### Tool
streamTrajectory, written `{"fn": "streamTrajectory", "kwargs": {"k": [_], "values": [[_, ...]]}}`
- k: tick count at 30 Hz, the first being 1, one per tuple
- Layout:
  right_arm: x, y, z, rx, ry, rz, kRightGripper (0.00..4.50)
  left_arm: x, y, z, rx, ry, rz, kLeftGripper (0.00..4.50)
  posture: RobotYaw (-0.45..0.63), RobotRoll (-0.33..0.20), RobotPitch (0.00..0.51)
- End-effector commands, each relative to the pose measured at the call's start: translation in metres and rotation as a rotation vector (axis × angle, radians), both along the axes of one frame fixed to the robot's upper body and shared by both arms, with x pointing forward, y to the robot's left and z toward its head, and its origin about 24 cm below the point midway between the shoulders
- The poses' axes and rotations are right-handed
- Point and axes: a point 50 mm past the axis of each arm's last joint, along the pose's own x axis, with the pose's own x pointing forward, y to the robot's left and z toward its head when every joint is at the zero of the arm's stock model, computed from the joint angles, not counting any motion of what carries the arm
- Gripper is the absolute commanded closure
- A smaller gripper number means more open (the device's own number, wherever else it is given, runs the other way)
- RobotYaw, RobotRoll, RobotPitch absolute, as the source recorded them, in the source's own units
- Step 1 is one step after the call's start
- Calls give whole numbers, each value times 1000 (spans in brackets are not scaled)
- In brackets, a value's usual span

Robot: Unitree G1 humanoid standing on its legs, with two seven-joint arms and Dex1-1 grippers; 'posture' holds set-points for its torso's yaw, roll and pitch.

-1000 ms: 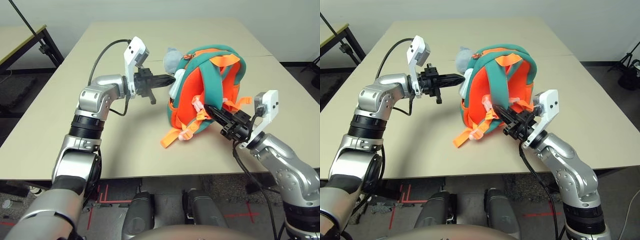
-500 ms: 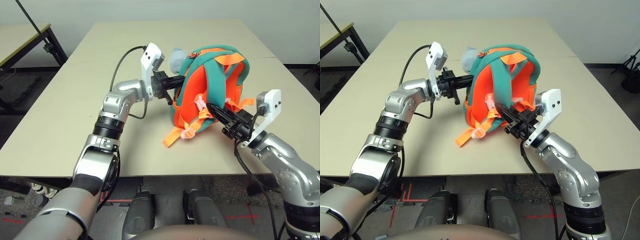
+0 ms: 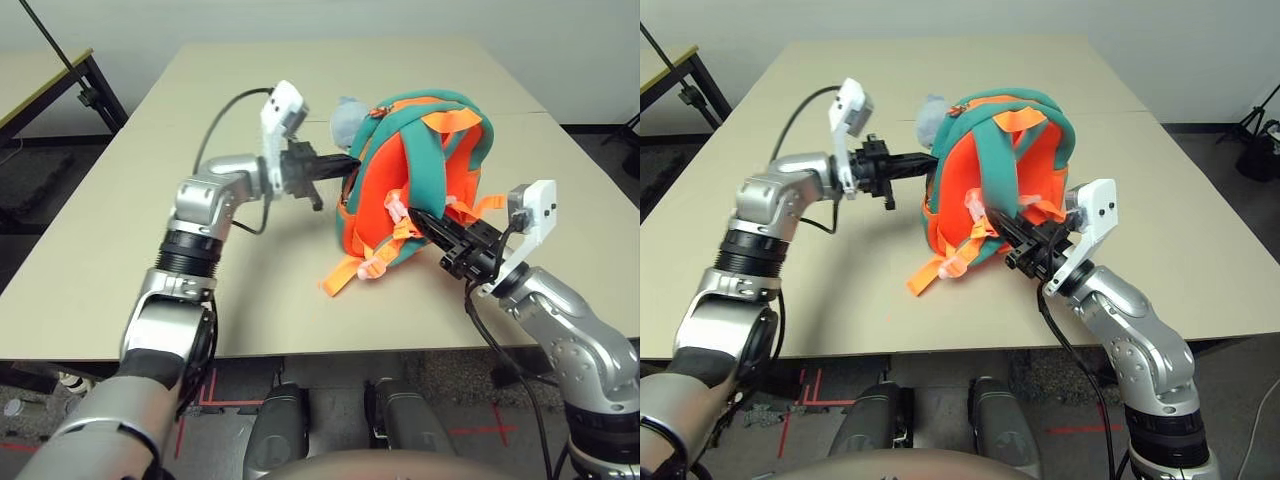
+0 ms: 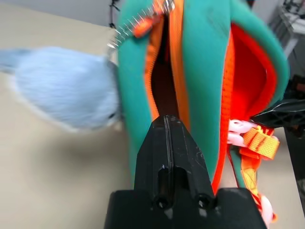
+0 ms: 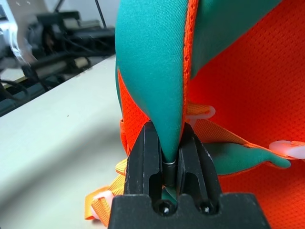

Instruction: Put the pencil case into the backpack and zip it.

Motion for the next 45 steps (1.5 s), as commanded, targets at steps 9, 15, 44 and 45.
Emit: {"fn": "streamTrajectory", "kwargs": {"k": [9,15,44,45], "values": [[4,11,3,5,-20,94,4428,-18,39,23,-73,4,78,4121,60,0,53],[5,10,3,0,-20,98,4428,-17,47,25,-98,-2,130,2071,68,0,50],[4,6,1,-8,-16,86,4428,-22,63,44,-109,-16,123,0,52,0,44],[4,6,1,-9,-15,86,4428,-23,59,43,-104,-9,105,0,50,0,44]]}}
